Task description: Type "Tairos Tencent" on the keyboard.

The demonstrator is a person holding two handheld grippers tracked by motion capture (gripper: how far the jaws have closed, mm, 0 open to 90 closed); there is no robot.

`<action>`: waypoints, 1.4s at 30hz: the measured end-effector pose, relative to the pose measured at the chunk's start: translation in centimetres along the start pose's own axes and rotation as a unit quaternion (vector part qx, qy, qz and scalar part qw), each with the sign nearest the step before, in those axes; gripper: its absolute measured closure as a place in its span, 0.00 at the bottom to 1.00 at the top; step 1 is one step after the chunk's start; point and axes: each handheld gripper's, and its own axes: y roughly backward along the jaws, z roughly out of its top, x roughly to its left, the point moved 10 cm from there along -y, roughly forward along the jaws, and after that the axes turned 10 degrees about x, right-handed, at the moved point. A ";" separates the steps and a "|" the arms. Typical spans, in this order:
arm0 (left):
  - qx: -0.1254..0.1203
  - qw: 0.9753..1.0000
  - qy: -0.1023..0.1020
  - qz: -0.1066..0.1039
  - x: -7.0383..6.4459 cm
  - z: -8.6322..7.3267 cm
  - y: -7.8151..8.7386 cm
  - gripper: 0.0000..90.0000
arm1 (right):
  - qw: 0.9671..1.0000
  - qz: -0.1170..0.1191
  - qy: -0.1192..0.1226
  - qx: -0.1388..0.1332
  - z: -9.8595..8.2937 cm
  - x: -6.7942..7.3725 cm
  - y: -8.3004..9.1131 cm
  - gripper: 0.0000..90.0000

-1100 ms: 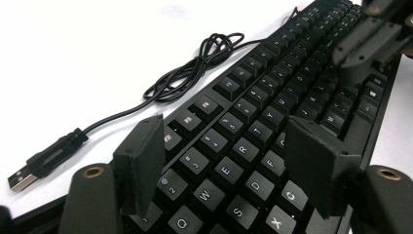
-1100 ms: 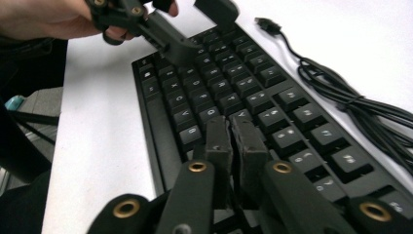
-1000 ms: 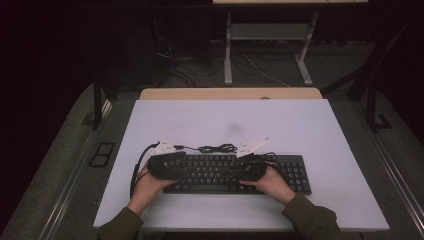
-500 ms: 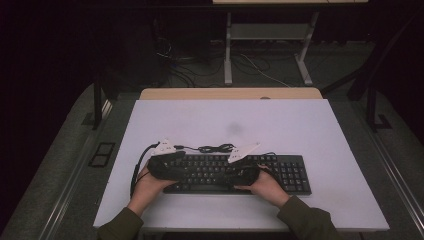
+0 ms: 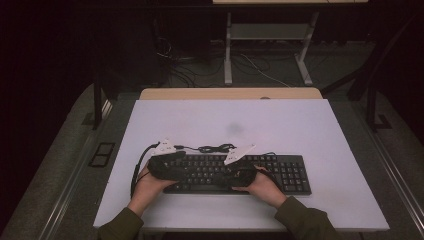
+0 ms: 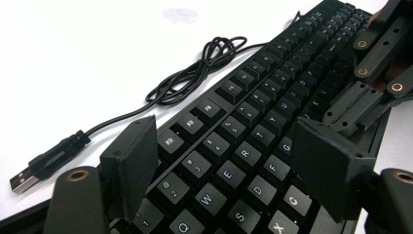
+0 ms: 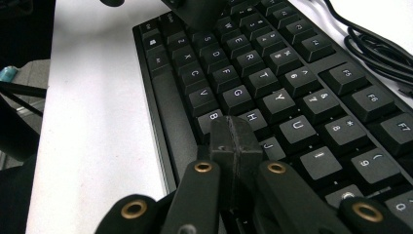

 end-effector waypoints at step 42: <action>0.030 0.998 -0.036 -0.043 -2.7 1.2 -2.4 0.99 | 0.996 -0.027 -0.033 -0.077 0.2 -2.8 3.9 0.30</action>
